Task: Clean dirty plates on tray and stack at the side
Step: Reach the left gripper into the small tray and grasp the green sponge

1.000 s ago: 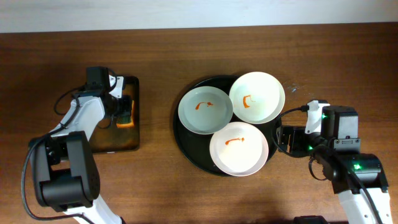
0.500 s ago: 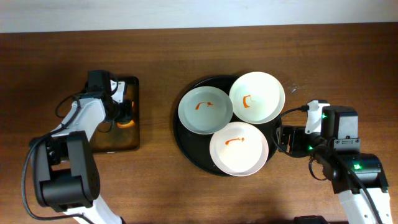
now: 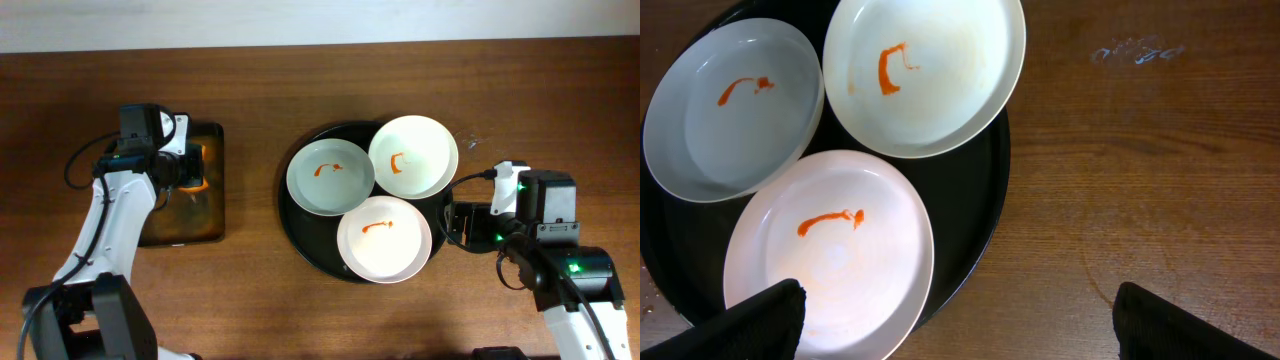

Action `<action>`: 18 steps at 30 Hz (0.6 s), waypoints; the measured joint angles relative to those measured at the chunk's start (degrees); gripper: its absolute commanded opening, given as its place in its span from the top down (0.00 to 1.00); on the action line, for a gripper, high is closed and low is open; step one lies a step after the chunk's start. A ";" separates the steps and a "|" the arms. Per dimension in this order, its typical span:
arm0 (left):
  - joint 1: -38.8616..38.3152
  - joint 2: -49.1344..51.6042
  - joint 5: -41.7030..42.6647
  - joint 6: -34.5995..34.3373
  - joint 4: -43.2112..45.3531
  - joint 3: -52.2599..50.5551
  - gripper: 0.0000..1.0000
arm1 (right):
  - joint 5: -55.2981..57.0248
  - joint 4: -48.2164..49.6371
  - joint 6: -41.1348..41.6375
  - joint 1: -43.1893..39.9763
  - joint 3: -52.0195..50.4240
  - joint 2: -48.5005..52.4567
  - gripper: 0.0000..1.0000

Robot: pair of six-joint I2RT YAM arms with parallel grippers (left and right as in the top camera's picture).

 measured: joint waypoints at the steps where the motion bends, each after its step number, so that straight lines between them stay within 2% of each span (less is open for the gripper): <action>1: 0.00 0.00 0.00 0.00 0.04 0.00 0.99 | -0.02 0.00 0.00 0.00 0.00 0.00 0.02; 5: 0.07 -0.02 1.81 -1.64 3.91 0.00 0.99 | 0.00 -0.04 0.00 0.00 0.00 0.00 0.01; 8: 1.86 -0.02 12.37 -4.98 3.56 0.00 1.00 | 0.00 -0.11 0.02 0.00 0.00 0.00 0.01; 10: 5.68 -0.02 22.51 -5.95 3.28 0.00 1.00 | -0.02 -0.26 0.04 0.00 0.00 0.00 0.01; 13: 12.00 -0.02 33.24 -6.32 3.23 0.00 1.00 | -0.02 -0.26 0.04 0.00 0.00 0.00 0.01; 18: 15.54 -0.02 39.30 -6.34 2.60 0.00 0.99 | -0.02 -0.26 0.02 0.00 0.00 0.00 0.01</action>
